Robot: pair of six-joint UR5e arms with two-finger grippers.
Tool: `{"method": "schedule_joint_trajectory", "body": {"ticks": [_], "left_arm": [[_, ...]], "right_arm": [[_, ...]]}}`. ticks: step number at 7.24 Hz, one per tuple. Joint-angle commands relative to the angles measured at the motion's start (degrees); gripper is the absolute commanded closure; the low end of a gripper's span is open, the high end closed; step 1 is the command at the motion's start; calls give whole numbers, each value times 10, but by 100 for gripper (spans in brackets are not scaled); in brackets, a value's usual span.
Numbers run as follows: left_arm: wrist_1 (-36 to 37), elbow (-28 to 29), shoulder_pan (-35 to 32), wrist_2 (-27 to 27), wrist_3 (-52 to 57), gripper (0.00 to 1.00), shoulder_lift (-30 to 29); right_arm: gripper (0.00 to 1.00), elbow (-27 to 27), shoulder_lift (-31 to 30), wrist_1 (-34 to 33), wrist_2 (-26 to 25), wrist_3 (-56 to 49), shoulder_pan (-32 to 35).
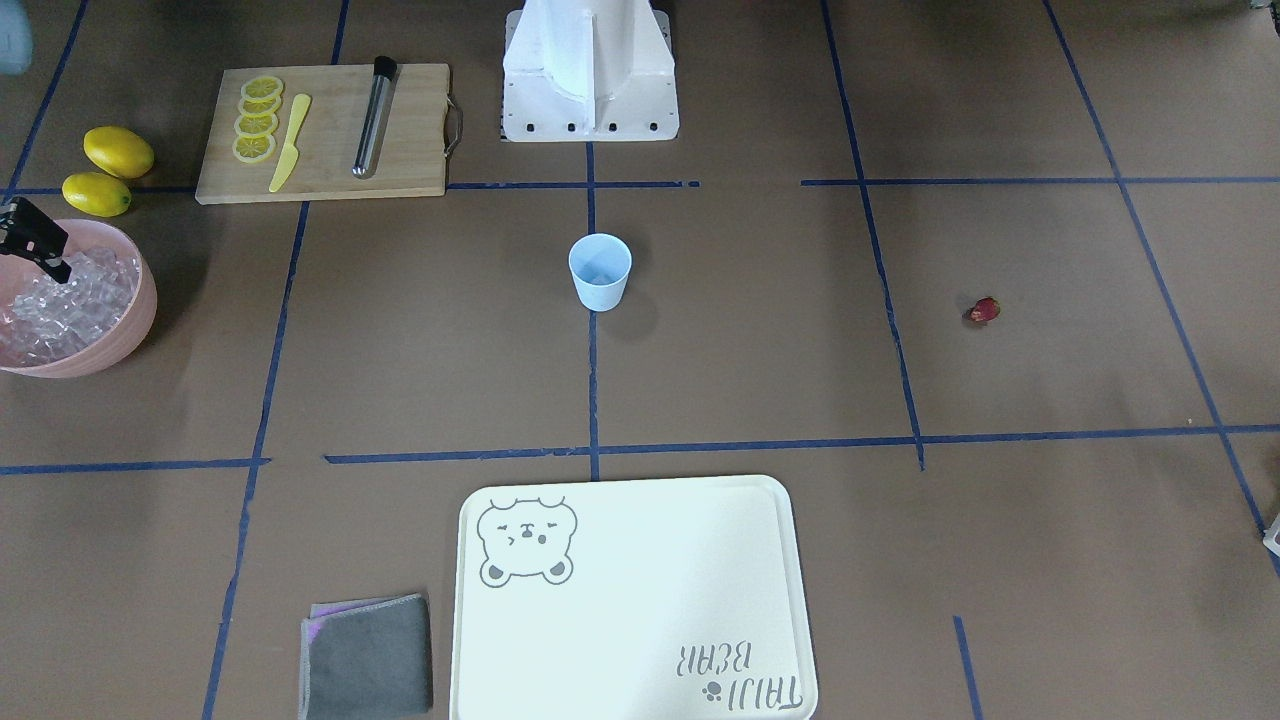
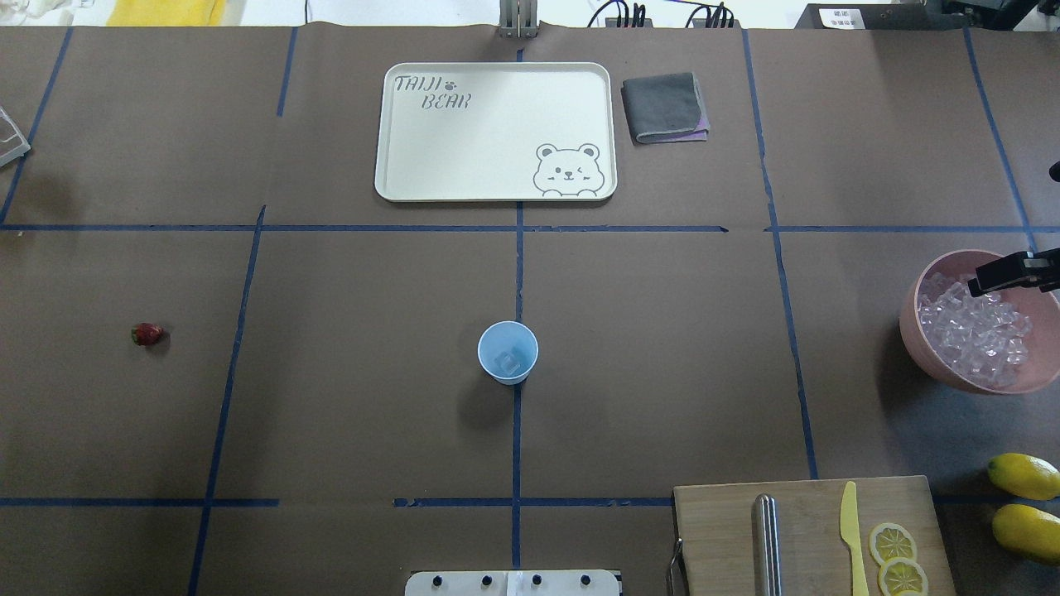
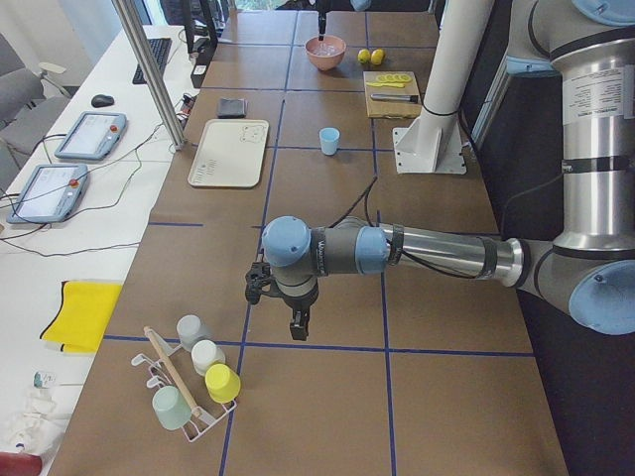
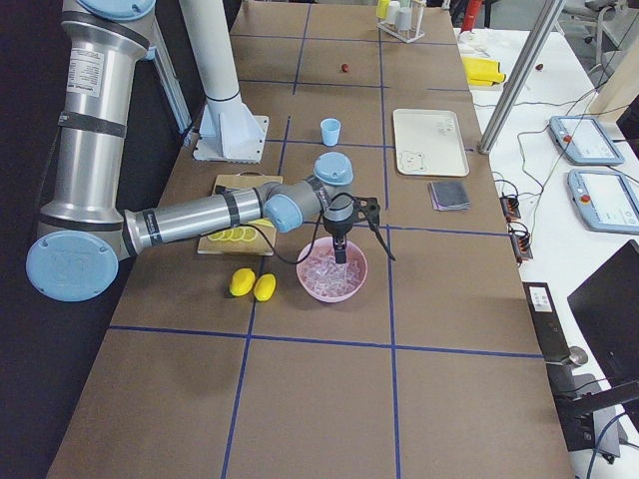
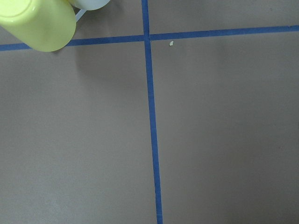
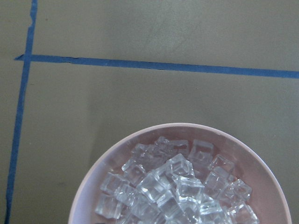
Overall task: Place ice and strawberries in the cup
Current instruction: 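Lower the right gripper into the bowl and grasp more ice cubes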
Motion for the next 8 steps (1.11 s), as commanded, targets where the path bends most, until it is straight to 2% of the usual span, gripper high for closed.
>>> {"method": "schedule_joint_trajectory", "body": {"ticks": [1,2,4,8], "left_arm": [[0,-1,0,0,0,0,0],[0,0,0,0,0,0,0],[1,0,0,-12,0,0,1],[1,0,0,-25,-1,0,1]], "right_arm": [[7,-47,1,81,-5,48,0],[14,-47,-3,83,-7,53,0],[20,-47,-20,83,-35,49,-23],[23,-47,-42,83,-40,46,-33]]}}
